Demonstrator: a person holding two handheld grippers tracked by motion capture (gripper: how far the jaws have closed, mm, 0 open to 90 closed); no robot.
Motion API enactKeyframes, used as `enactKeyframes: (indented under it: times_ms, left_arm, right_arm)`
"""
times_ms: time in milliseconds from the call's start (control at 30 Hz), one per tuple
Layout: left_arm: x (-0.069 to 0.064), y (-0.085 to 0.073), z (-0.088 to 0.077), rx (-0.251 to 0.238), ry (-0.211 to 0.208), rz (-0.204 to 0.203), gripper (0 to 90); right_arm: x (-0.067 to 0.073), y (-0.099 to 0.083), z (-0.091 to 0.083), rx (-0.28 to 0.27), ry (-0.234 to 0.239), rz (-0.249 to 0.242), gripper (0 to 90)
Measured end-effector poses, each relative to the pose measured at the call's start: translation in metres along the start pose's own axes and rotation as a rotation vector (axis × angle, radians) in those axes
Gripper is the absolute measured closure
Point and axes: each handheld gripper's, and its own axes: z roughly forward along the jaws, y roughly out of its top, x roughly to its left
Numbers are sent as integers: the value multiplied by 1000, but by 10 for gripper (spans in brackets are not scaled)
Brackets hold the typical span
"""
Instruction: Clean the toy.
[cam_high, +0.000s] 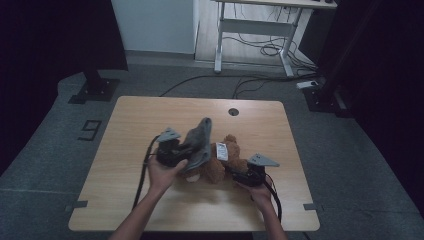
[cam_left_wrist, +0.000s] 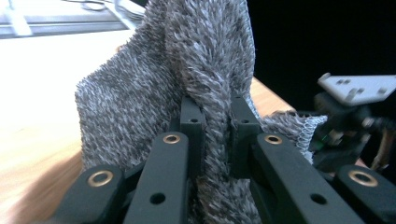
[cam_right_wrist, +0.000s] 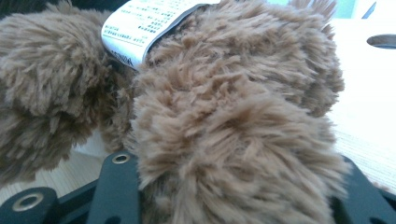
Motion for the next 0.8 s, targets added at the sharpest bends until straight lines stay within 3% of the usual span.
enactKeyframes:
  times_ms: [167,233,300,367,467,500,600,800]
  left_arm:
    - [-35,14,52,90,-53,70,794]
    - [-51,7,76,161,-50,113,793]
    - [-58,-5,93,221,-21,143,792]
    - [-58,-17,99,212,-6,146,792]
    - [-48,-24,92,189,-28,87,798]
    - [-47,-24,89,185,-19,90,799]
    - [-38,-24,71,173,45,109,798]
    - [4,-32,29,142,111,31,796]
  right_arm:
    - [2,-5,-4,3,-6,-22,485]
    - [3,-6,-5,5,-12,-31,485]
    - [4,-6,-6,6,-16,-37,486]
    - [3,-6,-7,29,-21,-40,487]
    - [0,-10,-6,35,-2,-9,491]
    - [-1,-11,-6,28,2,-3,492]
    - [-2,-10,-7,27,-4,6,494]
    - [-1,-11,-7,26,-6,9,494]
